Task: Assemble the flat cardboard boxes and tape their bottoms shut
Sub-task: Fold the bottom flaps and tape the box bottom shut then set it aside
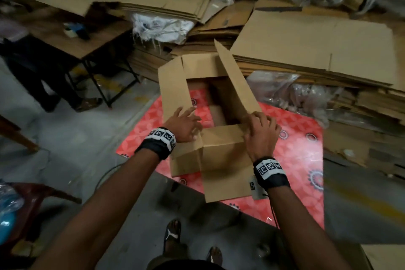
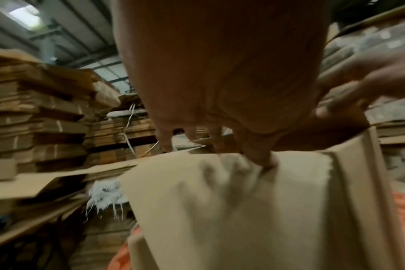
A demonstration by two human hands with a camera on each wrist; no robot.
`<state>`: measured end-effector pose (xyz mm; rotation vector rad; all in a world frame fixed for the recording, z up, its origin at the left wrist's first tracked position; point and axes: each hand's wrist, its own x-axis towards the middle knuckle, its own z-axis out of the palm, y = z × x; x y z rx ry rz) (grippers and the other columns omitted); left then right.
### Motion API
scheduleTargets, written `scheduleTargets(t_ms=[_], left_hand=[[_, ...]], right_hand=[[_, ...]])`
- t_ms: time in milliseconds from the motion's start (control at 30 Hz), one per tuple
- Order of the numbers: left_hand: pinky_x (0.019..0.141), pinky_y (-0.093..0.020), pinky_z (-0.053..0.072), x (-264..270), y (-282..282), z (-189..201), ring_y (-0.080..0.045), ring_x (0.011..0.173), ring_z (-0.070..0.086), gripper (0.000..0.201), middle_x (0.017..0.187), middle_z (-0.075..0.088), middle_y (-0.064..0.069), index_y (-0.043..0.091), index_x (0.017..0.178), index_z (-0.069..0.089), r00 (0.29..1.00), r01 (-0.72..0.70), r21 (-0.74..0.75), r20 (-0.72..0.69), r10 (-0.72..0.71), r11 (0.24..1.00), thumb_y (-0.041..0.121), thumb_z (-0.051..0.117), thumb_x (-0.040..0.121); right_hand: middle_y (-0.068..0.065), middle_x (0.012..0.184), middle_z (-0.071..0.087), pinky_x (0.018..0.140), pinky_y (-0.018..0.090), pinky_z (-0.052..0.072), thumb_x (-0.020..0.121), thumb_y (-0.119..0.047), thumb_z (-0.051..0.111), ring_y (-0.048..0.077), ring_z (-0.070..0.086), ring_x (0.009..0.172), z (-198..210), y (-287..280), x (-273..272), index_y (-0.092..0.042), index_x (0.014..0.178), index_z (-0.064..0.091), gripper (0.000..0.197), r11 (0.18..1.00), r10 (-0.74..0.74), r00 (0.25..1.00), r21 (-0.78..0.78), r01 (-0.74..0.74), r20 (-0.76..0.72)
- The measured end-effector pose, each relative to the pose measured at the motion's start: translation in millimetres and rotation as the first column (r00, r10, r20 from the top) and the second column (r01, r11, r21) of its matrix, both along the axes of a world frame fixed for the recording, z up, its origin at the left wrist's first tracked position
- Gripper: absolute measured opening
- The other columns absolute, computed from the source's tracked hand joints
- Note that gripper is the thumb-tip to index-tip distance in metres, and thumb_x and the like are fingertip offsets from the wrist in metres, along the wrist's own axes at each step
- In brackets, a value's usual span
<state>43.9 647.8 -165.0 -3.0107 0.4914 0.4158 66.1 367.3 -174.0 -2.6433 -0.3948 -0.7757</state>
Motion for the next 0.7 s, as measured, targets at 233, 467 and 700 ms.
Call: scheduleTargets(t_ms=[233, 467, 700], left_hand=[[0.123, -0.056, -0.003, 39.3, 6.5, -25.0, -0.021, 0.15, 0.032, 0.033, 0.139, 0.058, 0.002, 0.033, 0.118, 0.063, 0.991, 0.123, -0.219, -0.024, -0.131, 0.968, 0.043, 0.067, 0.086], [0.117, -0.048, 0.017, 49.2, 16.0, -43.7, -0.02, 0.136, 0.048, 0.037, 0.127, 0.062, 0.002, 0.028, 0.11, 0.066, 0.981, 0.194, -0.426, 0.064, -0.184, 0.884, 0.049, 0.067, 0.079], [0.117, -0.046, 0.024, 52.3, 17.4, -48.5, -0.018, 0.129, 0.047, 0.034, 0.124, 0.06, 0.002, 0.023, 0.105, 0.069, 0.982, 0.182, -0.555, 0.068, -0.174, 0.812, 0.041, 0.078, 0.078]], right_hand=[[0.009, 0.139, 0.06, 0.106, 0.062, 0.035, 0.068, -0.009, 0.075, 0.041, 0.042, 0.126, 6.1, -43.2, 44.2, -0.013, 0.111, 0.074, 0.042, 0.929, -0.341, 0.937, -0.121, 0.349, 0.081], [0.002, 0.169, 0.014, 0.118, 0.065, 0.002, 0.096, -0.053, 0.053, 0.043, 0.003, 0.152, -42.0, -43.9, 52.8, -0.019, 0.15, 0.043, 0.064, 0.86, -0.504, 0.732, -0.188, 0.474, -0.459], [0.012, 0.143, 0.052, 0.108, 0.065, 0.026, 0.101, -0.049, 0.044, 0.038, 0.037, 0.135, -50.2, -38.9, 57.8, -0.019, 0.142, 0.05, 0.05, 0.864, -0.459, 0.665, -0.119, 0.49, -0.589]])
